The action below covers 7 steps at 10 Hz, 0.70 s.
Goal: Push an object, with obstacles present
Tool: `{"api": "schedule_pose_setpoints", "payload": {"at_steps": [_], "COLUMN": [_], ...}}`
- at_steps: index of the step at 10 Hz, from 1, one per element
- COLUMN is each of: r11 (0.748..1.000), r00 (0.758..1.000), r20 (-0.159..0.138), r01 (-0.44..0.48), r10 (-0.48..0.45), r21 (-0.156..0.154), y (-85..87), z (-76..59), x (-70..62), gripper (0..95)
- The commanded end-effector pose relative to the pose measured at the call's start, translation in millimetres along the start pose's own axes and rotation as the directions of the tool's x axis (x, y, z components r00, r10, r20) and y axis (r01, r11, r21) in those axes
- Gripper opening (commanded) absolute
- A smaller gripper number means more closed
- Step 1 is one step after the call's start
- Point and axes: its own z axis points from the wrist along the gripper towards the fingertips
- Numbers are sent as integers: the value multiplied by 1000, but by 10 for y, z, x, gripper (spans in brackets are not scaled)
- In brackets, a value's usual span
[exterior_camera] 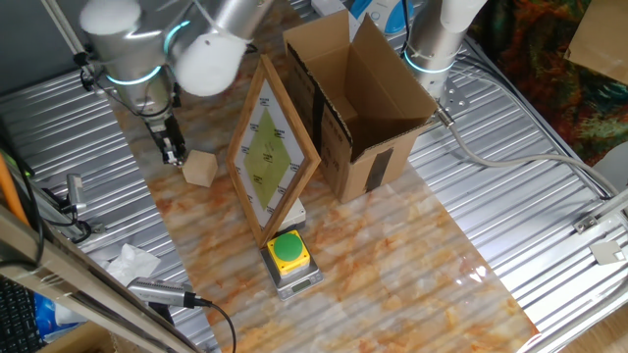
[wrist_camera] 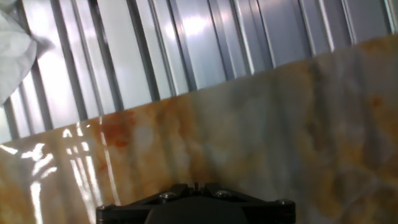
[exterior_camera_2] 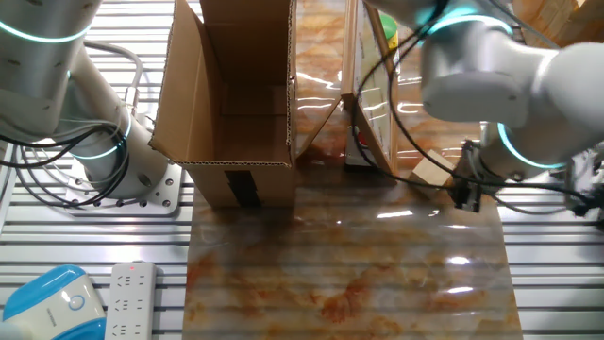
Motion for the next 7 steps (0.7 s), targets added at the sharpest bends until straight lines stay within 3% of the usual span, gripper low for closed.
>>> {"api": "schedule_pose_setpoints", "payload": {"at_steps": [1,4,7], "r11": [997,993,992], "r00": [998,993,990], "r20": [-29,-61,-85], "r01": [59,102,114], "r10": [-58,-98,-109], "r21": [42,60,53], "y": [-116,-224,-371], "z": [-44,-63,-135], "x": [-30,59,297], "gripper": [0,0,0]}}
